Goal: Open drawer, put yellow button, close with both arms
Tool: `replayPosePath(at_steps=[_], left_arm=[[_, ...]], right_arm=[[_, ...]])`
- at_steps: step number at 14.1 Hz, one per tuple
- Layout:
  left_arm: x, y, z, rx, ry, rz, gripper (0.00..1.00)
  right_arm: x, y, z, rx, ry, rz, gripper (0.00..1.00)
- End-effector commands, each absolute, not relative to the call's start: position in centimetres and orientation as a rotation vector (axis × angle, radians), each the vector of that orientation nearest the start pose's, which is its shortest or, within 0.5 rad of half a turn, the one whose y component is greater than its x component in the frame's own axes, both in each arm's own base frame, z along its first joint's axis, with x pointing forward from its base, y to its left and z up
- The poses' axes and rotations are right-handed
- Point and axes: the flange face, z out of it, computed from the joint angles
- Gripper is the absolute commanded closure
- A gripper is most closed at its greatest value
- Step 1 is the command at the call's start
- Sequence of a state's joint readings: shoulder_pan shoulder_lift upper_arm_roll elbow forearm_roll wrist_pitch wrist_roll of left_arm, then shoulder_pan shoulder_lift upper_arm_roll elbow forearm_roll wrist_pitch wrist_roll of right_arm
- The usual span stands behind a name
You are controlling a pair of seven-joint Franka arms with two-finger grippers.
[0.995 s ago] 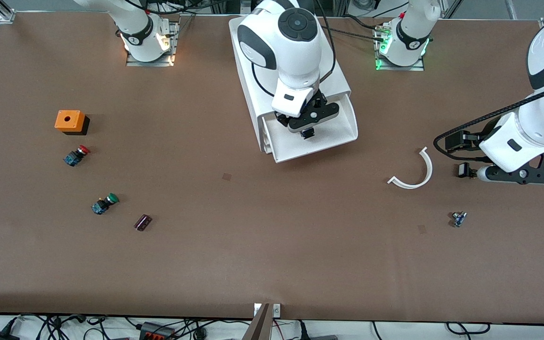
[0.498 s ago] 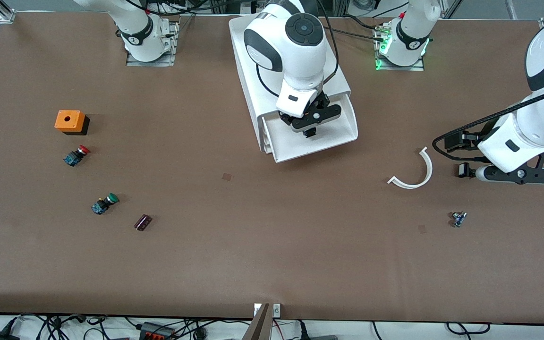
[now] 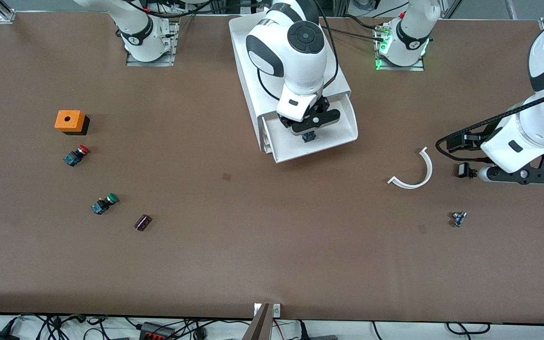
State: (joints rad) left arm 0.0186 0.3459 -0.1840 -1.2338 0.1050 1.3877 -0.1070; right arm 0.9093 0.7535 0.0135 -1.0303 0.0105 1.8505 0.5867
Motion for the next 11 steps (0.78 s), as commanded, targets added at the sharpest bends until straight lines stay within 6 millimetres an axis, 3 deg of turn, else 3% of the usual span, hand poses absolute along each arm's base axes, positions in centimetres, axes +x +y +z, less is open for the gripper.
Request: replayPosePath(at_steps=[1,4,6,9,11], left_arm=[[62.1,-7.0,56.8,-3.053,0.062,0.272,0.0],[62.4,-7.8,55.7,-3.069,0.022,0.27,0.0],[62.6,-8.8,52.8,-3.137,-0.096,0.242,0.0],[62.6,-13.3,50.9,-3.162,-0.239,0.148,0.0],[62.1,-16.5,48.2,-3.169,-0.314,0.142,0.0]], right_arm=[[47.0,60.8,43.0,-3.015,-0.431,-0.081,0.0],[48.3,59.8,45.9,-2.999,-0.376,-0.129,0.0],[51.3,56.8,47.6,-3.01,-0.296,-0.132,0.0],[56.1,50.1,49.1,-3.089,-0.155,-0.1,0.0],[59.7,45.2,48.5,-3.143,-0.128,-0.11,0.0]])
